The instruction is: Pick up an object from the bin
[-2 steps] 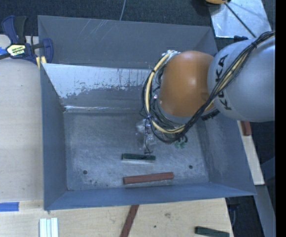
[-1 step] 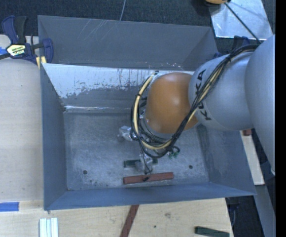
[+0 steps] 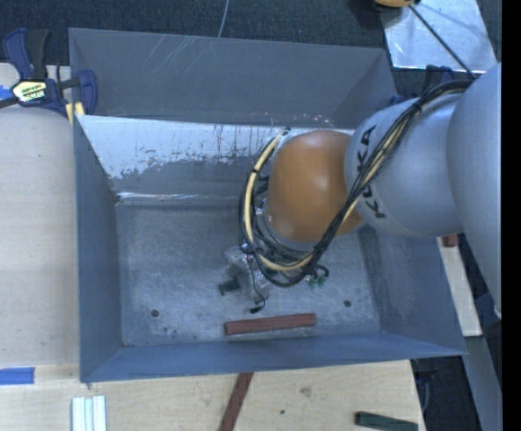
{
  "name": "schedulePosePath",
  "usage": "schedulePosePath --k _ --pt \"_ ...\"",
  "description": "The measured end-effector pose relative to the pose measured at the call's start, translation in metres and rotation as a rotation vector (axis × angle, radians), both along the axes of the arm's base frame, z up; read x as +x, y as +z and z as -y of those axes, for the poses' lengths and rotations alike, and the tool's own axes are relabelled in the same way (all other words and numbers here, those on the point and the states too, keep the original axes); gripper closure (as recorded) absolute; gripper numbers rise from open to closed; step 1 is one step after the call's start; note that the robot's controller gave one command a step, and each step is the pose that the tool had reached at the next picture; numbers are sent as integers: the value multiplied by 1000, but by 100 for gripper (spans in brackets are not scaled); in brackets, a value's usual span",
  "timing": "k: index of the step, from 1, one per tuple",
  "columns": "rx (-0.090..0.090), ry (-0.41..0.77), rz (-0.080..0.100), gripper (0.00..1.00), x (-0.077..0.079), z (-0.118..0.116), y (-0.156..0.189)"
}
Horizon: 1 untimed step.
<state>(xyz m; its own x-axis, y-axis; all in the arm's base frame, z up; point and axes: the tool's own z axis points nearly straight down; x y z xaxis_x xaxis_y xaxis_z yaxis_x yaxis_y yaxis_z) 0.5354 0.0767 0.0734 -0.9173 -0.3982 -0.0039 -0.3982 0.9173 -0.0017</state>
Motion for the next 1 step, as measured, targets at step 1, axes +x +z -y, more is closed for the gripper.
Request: schedulePosePath --k 1 --pt "2 0 3 0 0 -1 -2"
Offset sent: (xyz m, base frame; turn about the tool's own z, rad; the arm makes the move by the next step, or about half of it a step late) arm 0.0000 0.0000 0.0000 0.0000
